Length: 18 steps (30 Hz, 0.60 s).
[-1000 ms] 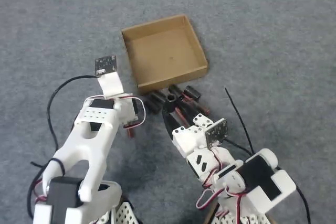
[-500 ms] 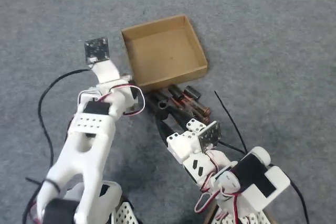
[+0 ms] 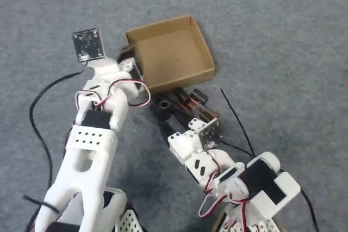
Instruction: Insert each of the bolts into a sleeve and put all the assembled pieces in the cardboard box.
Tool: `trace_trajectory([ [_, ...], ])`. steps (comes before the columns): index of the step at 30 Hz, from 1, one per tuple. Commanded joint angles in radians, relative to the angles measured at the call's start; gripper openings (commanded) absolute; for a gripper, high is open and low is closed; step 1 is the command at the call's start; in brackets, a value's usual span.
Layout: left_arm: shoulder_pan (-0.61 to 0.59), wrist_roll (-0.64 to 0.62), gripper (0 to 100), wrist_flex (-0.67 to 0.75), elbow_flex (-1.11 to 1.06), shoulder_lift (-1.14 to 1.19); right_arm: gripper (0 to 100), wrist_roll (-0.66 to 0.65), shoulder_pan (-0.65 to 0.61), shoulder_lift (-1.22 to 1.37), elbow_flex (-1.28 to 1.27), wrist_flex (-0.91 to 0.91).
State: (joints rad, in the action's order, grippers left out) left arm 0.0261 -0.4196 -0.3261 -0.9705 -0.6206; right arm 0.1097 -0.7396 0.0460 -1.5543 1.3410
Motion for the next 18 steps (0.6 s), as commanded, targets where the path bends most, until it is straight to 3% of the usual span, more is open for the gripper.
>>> trace_trajectory([
  [1, 0.061, 0.109, 1, 0.13, 0.073, 0.003, 0.6, -0.011, -0.002, 0.044, 0.095, -0.03],
  [11, 0.097, 0.14, 1, 0.135, -0.038, -0.066, 0.6, -0.017, -0.004, 0.329, 0.193, 0.263],
  [18, 0.221, 0.149, 1, 0.138, -0.176, -0.212, 0.6, -0.018, -0.004, 0.34, 0.192, 0.282],
])
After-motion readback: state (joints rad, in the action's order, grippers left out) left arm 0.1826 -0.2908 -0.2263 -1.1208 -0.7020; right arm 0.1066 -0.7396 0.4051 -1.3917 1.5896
